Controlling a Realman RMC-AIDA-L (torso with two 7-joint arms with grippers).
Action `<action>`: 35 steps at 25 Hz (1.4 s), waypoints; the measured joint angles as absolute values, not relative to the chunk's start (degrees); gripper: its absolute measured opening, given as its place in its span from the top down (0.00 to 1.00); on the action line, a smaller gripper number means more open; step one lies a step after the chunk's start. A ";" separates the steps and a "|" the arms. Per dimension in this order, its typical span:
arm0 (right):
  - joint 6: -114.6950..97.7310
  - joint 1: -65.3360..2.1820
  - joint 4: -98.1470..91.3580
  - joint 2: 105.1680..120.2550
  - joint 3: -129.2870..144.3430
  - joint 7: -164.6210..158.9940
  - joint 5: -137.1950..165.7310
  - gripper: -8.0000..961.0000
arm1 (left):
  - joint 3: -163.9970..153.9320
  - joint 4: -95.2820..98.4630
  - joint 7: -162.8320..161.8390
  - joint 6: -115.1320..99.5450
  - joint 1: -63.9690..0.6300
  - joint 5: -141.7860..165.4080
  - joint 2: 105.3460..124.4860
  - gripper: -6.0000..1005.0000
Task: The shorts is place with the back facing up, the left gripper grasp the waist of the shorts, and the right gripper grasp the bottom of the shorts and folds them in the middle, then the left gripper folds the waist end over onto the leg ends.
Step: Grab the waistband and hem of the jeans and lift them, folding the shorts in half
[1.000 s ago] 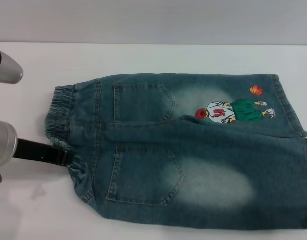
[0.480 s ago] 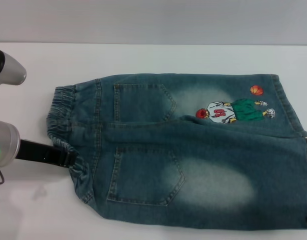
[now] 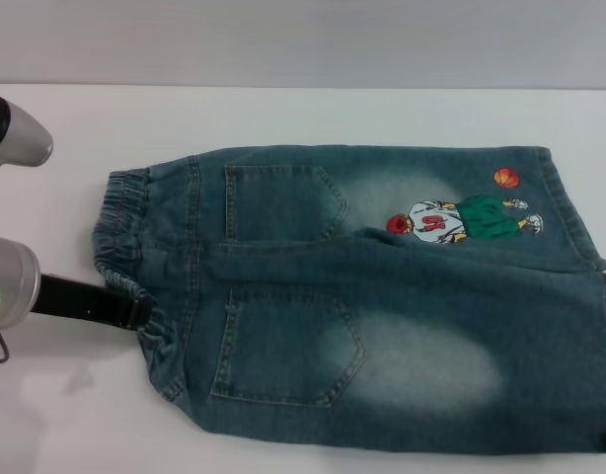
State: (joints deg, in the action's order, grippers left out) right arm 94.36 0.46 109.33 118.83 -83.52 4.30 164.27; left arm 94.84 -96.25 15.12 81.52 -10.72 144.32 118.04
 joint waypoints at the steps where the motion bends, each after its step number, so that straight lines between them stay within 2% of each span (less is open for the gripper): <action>1: 94.26 0.41 109.22 118.83 -83.51 4.30 164.27 0.27 | 94.84 -96.25 15.12 81.53 -10.72 144.32 118.04 0.94; 35: 92.61 0.07 106.94 118.83 -82.70 4.37 164.27 0.27 | 93.55 -96.24 15.12 81.56 -11.00 144.14 118.03 0.94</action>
State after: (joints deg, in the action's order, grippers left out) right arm 92.61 0.07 106.94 118.83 -82.70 4.37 164.27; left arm 93.55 -96.24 15.12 81.56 -11.00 144.14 118.03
